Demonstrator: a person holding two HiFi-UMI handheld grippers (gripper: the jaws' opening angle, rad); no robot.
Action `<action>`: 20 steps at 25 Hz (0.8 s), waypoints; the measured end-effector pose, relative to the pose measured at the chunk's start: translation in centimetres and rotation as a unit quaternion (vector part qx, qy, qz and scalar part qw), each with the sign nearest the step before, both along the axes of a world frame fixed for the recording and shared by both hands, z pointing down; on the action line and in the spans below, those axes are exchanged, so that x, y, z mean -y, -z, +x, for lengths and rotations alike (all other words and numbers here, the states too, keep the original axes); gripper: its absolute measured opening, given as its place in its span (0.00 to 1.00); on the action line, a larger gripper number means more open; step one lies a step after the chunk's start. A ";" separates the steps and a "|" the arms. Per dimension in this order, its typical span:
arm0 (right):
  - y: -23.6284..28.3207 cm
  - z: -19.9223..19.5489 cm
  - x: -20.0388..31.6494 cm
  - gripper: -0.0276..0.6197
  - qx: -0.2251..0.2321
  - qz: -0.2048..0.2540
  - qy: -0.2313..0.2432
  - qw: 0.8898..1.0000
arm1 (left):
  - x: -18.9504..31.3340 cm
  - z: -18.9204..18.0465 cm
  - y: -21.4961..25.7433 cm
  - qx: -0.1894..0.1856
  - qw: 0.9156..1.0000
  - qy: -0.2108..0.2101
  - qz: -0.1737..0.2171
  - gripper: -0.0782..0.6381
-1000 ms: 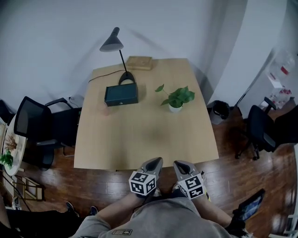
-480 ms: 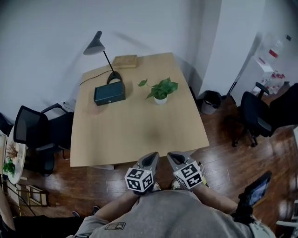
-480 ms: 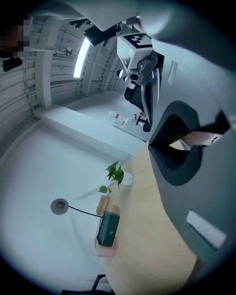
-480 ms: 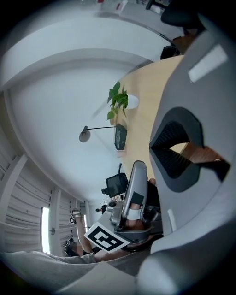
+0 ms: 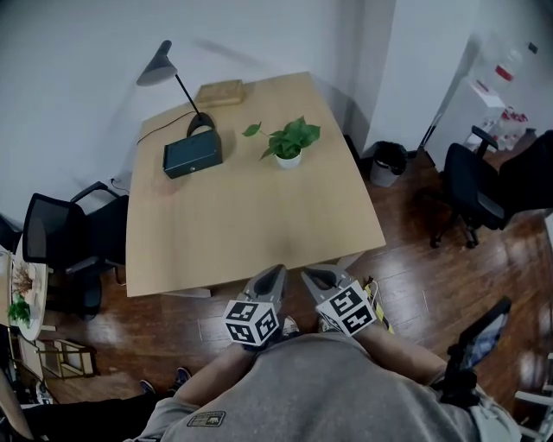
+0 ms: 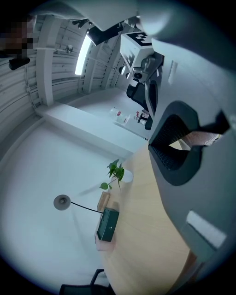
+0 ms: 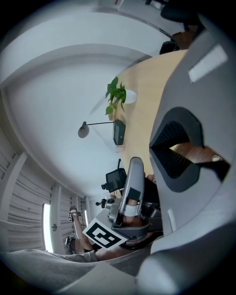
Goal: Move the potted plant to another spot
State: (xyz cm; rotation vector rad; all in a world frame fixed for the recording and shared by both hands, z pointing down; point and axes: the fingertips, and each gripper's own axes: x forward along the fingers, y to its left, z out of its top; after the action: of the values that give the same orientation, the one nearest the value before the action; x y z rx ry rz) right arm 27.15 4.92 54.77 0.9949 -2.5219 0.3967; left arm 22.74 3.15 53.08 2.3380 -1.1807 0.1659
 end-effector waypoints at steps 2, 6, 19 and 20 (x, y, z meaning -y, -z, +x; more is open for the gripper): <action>-0.2 -0.1 -0.3 0.05 0.003 -0.003 0.001 1.000 | -0.3 -0.1 -0.3 -0.001 1.000 0.005 -0.002 0.10; -0.3 -0.1 -0.6 0.05 0.002 -0.003 -0.001 1.000 | -0.8 -0.2 -0.7 -0.005 1.000 0.008 -0.005 0.10; -0.5 0.4 0.4 0.05 0.002 0.006 -0.013 1.000 | -0.4 0.2 -0.9 0.000 1.000 -0.004 0.007 0.10; -0.4 0.5 0.5 0.05 0.003 0.007 -0.015 1.000 | -0.4 0.2 -0.6 0.002 1.000 -0.011 0.010 0.10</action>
State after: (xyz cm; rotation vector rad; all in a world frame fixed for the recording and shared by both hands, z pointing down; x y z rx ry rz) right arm 27.61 4.42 55.14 1.0385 -2.5215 0.3910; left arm 22.96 3.58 53.72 2.3682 -1.1646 0.1670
